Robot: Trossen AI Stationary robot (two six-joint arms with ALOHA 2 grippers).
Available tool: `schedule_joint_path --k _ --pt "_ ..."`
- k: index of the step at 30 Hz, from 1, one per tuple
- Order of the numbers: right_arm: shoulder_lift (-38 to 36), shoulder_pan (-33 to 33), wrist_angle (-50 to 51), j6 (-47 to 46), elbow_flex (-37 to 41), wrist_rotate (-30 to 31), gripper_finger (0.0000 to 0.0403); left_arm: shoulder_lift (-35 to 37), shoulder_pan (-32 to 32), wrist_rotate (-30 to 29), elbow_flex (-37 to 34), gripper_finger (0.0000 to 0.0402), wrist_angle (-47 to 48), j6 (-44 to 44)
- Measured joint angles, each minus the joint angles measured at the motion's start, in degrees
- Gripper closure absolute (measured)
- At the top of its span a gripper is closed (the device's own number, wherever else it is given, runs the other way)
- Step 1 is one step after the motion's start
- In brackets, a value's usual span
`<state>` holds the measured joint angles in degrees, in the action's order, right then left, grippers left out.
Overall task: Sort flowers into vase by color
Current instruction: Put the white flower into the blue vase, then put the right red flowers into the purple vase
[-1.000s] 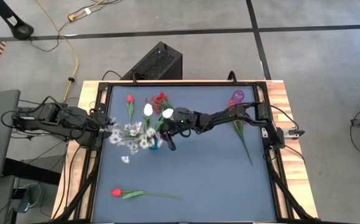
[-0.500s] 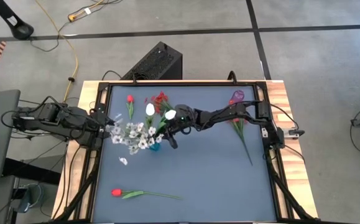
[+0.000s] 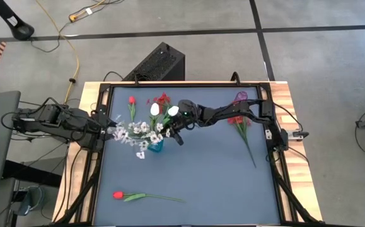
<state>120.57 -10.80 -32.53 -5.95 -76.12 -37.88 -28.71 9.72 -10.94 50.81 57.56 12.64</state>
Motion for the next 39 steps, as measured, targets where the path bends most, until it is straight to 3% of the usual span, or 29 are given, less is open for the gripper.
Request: schedule_joint_path --k 5,14,18,26,33,39 --pt "-0.04 0.03 -0.92 0.22 0.0 -3.97 0.0308 0.0 0.01 0.0 0.0 0.0211 -0.01 0.07" --pt "-0.07 -1.55 1.44 0.36 0.0 -4.43 0.0217 0.0 0.0 -0.09 0.0 0.0211 -0.02 0.11" --pt "-0.07 -3.84 5.72 0.38 0.0 -4.45 0.0193 0.0 0.02 -0.02 0.0 0.0211 -0.02 0.46" --pt "-0.09 -9.2 19.47 0.41 0.0 -8.71 0.0194 0.0 0.0 0.0 0.0 0.0211 0.0 0.15" --pt "-0.32 -11.94 30.01 2.65 0.02 -1.87 0.021 0.0 0.02 -1.18 -0.02 0.0211 -0.06 -0.76" --pt "-7.23 -12.86 43.68 6.82 0.02 -0.1 0.0223 -0.13 0.02 -2.86 -0.02 0.0211 -1.39 -1.46"
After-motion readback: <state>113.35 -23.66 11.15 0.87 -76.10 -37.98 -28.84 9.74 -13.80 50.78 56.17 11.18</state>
